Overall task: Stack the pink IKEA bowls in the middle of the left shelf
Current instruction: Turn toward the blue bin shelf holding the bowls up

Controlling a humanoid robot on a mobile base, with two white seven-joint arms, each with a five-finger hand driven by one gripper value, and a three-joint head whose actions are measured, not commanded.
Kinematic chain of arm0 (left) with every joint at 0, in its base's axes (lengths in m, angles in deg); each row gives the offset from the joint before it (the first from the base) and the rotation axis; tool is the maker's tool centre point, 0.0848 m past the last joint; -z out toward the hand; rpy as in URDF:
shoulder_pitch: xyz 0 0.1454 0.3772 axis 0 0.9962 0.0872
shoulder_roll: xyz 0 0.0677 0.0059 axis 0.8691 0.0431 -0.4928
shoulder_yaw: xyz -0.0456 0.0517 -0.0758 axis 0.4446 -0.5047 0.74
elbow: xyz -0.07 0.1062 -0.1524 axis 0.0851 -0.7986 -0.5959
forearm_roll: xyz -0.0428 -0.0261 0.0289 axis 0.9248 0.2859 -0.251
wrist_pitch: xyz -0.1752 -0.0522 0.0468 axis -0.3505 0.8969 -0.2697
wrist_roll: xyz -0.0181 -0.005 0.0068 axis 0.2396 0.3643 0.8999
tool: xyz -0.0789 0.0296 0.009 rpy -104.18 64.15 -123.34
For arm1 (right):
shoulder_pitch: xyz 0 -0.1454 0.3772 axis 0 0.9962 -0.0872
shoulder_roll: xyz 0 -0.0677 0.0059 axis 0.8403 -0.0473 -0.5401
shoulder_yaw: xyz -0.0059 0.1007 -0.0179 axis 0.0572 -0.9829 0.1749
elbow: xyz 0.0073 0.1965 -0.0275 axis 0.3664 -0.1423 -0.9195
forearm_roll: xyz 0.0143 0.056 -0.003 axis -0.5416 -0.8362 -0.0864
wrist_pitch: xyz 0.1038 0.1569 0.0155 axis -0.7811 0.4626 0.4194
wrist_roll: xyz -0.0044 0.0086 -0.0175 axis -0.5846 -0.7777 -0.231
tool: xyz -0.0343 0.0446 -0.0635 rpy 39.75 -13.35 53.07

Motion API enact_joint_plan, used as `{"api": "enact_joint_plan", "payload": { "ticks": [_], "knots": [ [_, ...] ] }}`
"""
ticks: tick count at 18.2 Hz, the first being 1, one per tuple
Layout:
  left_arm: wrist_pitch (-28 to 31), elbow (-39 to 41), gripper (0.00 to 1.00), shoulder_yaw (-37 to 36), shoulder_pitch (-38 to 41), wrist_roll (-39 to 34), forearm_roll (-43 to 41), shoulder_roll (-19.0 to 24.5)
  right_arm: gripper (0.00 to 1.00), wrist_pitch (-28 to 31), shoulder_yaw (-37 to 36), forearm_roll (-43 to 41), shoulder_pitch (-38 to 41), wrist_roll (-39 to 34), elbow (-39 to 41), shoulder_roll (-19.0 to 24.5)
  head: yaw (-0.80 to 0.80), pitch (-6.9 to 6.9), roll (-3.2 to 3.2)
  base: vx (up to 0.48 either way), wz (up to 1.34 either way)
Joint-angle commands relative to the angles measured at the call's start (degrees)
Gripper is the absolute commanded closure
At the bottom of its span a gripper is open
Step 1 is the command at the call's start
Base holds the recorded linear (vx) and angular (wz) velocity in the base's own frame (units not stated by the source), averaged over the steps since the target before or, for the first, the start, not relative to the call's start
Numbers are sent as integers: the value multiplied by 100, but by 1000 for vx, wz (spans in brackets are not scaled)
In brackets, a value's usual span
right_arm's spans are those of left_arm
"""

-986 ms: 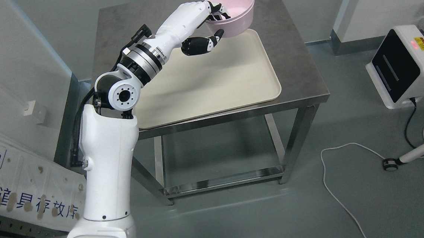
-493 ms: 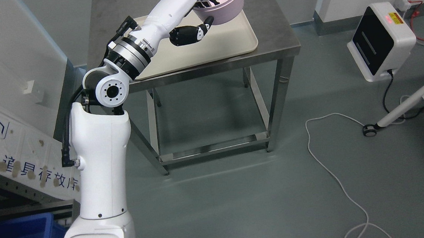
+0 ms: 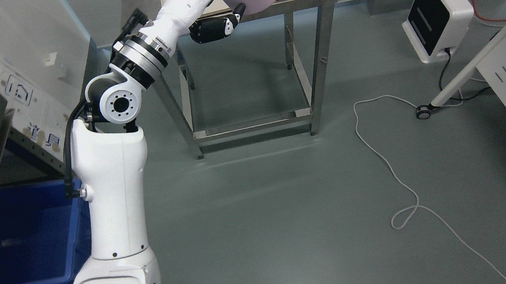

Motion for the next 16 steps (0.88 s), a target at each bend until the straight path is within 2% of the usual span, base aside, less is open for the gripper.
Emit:
{"api": "enact_joint_plan", "payload": {
  "ticks": [1,6,11,16],
  "knots": [
    [4,293,98,490,-117,-5,39,101,0,2,-62,44,-2,-1,0,-100,0,0,0,-543,300],
    [30,433,98,597,-495,21,48,101,0,2,-62,44,-2,8,0,-100,0,-1,0,-551,659],
    [118,425,98,-45,-741,-5,311,101,0,2,-62,44,-2,-1,0,-100,0,-5,0,-455,1435],
    [109,425,97,-528,-979,-93,461,101,0,2,-62,44,-2,-1,0,-100,0,-8,0,-263,1624]
  ]
}}
